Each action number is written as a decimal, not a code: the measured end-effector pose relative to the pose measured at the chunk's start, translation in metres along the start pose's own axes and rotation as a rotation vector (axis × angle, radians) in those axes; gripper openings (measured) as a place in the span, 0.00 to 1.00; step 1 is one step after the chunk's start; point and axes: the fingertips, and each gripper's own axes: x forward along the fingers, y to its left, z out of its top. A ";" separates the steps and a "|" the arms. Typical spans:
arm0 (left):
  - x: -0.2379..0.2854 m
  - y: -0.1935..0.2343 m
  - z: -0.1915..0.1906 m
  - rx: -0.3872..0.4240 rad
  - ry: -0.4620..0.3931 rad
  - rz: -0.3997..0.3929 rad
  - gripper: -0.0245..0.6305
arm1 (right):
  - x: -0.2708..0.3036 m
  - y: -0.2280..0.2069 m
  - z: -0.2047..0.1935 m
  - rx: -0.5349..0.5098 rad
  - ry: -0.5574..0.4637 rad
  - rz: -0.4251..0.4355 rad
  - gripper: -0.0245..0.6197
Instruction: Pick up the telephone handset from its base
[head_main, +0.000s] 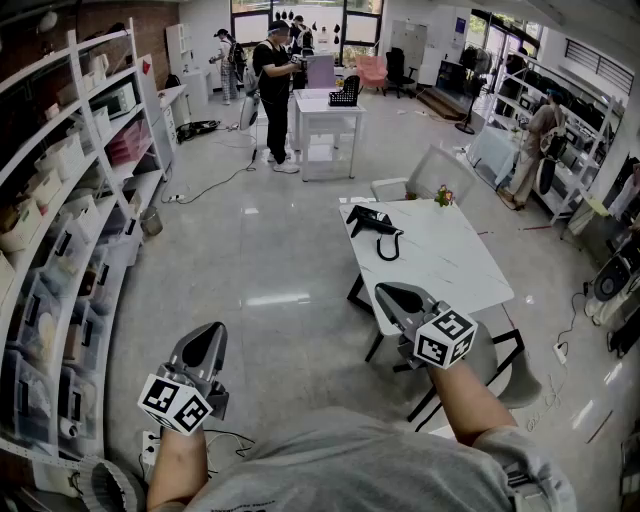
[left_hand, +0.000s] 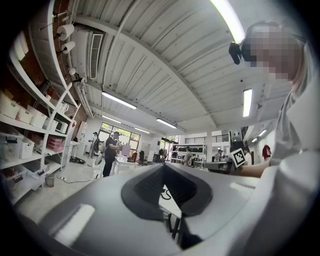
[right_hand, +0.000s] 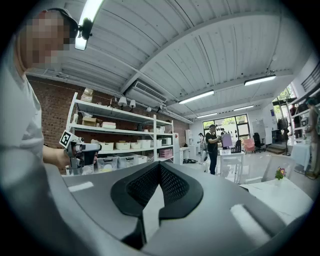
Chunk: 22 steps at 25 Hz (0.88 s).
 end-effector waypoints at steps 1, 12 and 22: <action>0.001 -0.001 0.000 0.001 0.000 -0.002 0.13 | -0.001 -0.001 0.001 0.000 -0.001 -0.001 0.04; 0.007 -0.023 -0.001 0.007 0.002 -0.015 0.13 | -0.020 -0.011 0.004 -0.005 -0.011 -0.005 0.04; 0.020 -0.041 -0.009 0.001 0.008 -0.013 0.13 | -0.033 -0.024 0.003 0.005 -0.023 0.017 0.04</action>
